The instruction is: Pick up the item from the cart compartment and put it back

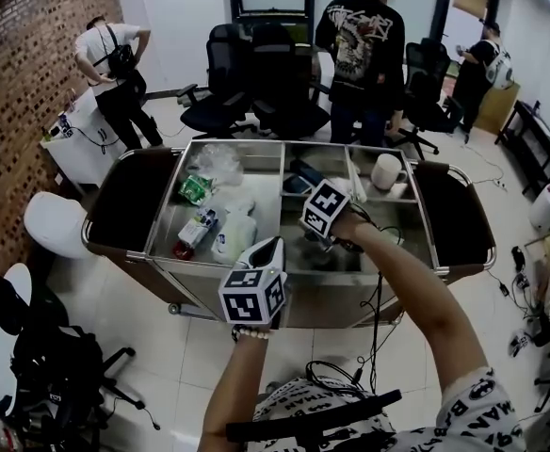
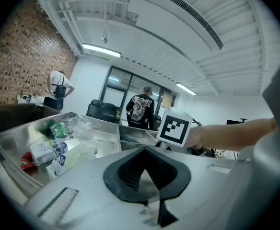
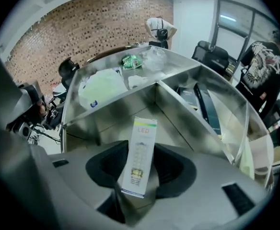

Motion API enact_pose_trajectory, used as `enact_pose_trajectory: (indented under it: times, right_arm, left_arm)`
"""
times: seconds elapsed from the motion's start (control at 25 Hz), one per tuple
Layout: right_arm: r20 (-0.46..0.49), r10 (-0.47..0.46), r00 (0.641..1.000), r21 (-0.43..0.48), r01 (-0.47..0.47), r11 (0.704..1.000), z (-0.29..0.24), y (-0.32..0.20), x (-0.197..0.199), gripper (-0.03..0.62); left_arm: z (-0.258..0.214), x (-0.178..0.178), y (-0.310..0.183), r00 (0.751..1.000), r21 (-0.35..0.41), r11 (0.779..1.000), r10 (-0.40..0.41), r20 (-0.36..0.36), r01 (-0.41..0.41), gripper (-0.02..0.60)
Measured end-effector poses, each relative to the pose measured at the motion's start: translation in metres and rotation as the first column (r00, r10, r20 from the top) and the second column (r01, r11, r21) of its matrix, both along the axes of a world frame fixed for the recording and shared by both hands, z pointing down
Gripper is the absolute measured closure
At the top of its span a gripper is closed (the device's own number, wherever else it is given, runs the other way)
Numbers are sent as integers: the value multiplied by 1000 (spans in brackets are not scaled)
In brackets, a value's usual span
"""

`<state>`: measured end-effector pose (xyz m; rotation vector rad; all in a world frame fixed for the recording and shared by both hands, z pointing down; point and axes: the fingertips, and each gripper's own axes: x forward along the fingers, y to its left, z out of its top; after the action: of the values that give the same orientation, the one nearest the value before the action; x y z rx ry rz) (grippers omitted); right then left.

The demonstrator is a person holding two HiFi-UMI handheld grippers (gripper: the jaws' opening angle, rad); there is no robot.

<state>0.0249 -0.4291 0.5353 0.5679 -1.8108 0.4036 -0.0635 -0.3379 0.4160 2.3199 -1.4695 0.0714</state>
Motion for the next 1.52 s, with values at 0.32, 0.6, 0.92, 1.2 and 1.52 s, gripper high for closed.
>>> enact_pose_trajectory:
  times: [0.32, 0.6, 0.92, 1.2, 1.52]
  right_arm:
    - [-99, -51, 994, -95, 41, 995, 29, 8, 4, 413]
    - [-156, -114, 981, -132, 94, 987, 42, 15, 8, 344]
    - [37, -113, 993, 32, 112, 993, -27, 5, -10, 345]
    - [427, -59, 902, 282, -71, 957, -116, 15, -19, 591]
    - [743, -72, 666, 387, -340, 857, -191, 53, 2, 591]
  left_arm:
    - [7, -2, 4, 1000, -11, 1000, -7, -17, 7, 581]
    - [13, -6, 5, 1000, -16, 1000, -16, -26, 15, 581]
    - [8, -4, 2, 1000, -1, 1000, -12, -29, 12, 581]
    - [4, -2, 3, 1000, 17, 1000, -4, -22, 4, 581]
    - [-4, -7, 6, 1000, 55, 998, -24, -13, 24, 581]
